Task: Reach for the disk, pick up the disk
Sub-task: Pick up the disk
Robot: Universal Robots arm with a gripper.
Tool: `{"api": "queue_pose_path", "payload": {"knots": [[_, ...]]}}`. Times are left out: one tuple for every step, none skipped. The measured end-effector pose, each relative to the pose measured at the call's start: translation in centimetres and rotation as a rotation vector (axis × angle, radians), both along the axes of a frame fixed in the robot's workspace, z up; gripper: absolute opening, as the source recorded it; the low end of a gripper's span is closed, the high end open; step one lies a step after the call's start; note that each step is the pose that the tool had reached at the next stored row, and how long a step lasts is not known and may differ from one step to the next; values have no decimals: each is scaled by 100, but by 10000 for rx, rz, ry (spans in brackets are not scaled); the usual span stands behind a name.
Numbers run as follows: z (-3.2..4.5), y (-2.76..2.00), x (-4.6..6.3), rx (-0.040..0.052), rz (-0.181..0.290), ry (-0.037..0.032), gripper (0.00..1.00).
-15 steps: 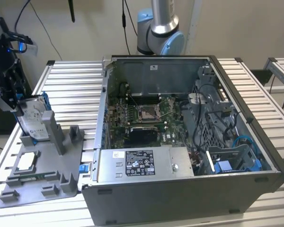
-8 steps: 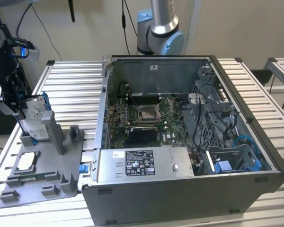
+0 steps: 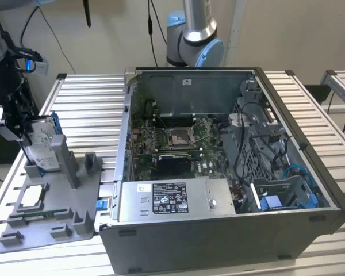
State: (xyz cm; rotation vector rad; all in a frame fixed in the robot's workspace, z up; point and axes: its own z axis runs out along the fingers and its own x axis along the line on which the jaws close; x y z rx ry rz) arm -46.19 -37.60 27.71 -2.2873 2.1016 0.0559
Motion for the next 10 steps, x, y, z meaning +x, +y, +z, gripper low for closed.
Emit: {"api": "queue_pose_path", "payload": {"knots": [[-3, 0, 0, 12, 0, -10, 100], [-7, 0, 0, 23, 0, -16, 100], [-10, 0, 0, 30, 0, -18, 100], [-12, 0, 1, 39, 0, -21, 100], [-15, 0, 1, 44, 0, -22, 100], [-20, 0, 1, 50, 0, -25, 100], [-27, 0, 2, 54, 0, -27, 100], [-33, 0, 3, 55, 0, -26, 100], [-37, 0, 4, 55, 0, -24, 100], [-38, 0, 5, 55, 0, -23, 100]]}}
